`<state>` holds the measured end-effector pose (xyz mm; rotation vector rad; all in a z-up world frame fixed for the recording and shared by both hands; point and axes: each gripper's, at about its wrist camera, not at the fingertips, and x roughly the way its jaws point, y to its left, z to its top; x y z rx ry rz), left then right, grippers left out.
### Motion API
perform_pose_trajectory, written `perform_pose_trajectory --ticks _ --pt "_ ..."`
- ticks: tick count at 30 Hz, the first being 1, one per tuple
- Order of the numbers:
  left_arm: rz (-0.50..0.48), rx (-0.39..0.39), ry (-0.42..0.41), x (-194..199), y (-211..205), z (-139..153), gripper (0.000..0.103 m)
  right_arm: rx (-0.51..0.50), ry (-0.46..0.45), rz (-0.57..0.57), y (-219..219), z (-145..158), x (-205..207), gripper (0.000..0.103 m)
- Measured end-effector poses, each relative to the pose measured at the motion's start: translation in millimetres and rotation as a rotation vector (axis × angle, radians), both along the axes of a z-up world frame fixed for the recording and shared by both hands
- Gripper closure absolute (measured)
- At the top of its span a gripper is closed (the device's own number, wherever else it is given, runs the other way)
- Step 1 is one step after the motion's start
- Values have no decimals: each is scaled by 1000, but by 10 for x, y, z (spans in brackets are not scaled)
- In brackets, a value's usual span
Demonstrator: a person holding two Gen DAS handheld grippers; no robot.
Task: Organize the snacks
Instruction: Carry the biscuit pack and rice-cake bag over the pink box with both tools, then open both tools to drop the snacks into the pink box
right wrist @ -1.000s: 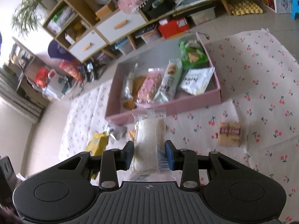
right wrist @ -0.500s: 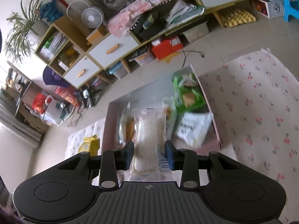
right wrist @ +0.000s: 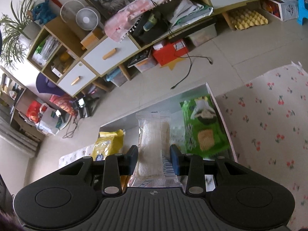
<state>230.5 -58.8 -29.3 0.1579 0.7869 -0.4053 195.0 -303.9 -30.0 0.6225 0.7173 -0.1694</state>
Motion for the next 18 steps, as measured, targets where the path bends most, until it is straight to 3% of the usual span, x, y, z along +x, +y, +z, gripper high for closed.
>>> perform_pose_trajectory --ticks 8,14,16,18 --pt "29 -40 35 161 9 -128 52 -29 -7 9 -57 -42 197 68" --pt "13 -6 2 186 -33 -160 52 -53 -32 21 -70 -30 225 67" --pt "7 -18 -5 173 -20 -162 51 -58 -40 25 -73 -23 222 65" --pt "14 -19 -25 164 -8 -150 43 -58 -47 25 -74 -12 215 65"
